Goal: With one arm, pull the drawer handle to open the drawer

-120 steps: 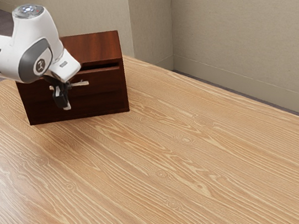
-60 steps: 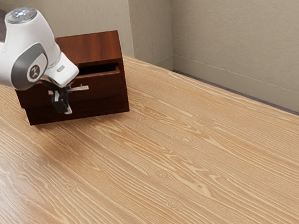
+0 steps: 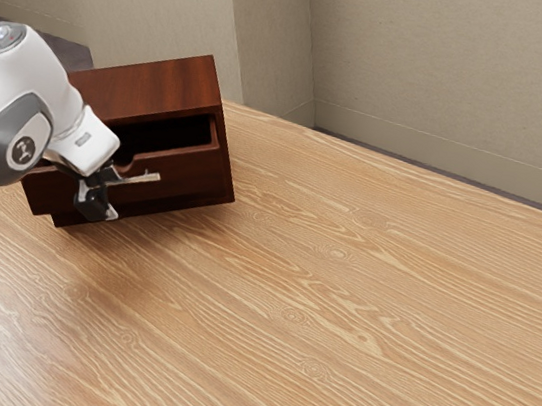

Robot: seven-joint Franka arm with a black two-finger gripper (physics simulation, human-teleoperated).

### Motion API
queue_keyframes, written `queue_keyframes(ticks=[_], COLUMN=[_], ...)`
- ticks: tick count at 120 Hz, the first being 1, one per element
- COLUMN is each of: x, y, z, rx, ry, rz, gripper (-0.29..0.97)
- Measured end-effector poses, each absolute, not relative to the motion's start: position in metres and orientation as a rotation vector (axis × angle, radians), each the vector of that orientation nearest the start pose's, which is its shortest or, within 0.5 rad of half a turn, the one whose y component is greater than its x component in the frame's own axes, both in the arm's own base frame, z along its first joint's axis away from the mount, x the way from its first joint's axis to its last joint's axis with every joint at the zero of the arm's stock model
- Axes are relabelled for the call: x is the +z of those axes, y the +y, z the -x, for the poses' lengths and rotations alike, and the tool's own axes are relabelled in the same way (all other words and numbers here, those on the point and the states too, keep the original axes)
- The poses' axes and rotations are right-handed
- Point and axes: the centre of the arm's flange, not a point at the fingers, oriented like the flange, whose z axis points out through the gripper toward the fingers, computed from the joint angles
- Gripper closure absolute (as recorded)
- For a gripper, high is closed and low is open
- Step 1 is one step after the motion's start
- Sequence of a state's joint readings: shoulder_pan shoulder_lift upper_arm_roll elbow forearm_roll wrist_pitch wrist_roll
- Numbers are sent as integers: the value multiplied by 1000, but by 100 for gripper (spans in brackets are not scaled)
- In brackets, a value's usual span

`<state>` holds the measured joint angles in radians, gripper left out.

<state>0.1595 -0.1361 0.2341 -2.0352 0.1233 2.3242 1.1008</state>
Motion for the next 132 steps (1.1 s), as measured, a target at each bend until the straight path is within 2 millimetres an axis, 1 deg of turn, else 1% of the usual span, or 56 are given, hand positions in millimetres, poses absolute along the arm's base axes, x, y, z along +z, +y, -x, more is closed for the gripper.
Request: queue_keyframes(ticks=[11, 34, 43, 51, 59, 63, 68, 81, 84, 85, 92, 96, 100, 103, 106, 109, 113, 117, 124, 132], x=[551, 547, 547, 549, 550, 554, 563, 611, 627, 635, 704, 745, 771, 781, 781, 778, 770, 762, 743, 727], y=[216, 196, 190, 186, 181, 180, 179, 182, 183, 182, 162, 136, 109, 93, 80, 68, 53, 44, 37, 38], z=[-496, -486, -480, -473, -470, -467, -462, -435, -433, -434, -456, -473, -486, -499, -510, -517, -522, -524, -527, -529], rx=[-375, -391, -400, -412, -420, -428, -447, -523, -539, -543, -559, -570, -570, -552, -521, -485, -429, -371, -264, -166], ry=[1040, 1082, 1092, 1096, 1106, 1106, 1101, 1062, 1049, 1045, 1043, 1059, 1076, 1083, 1082, 1075, 1059, 1031, 961, 858], rz=[2573, 2568, 2566, 2563, 2559, 2555, 2544, 2501, 2490, 2485, 2437, 2410, 2406, 2427, 2466, 2510, 2572, 2631, 2728, 2817], gripper=[26, 19, 19, 22, 21, 18, 14, 8, 7, 7, 5, 4, 4, 3, 3, 3, 2, 2, 1, 1])
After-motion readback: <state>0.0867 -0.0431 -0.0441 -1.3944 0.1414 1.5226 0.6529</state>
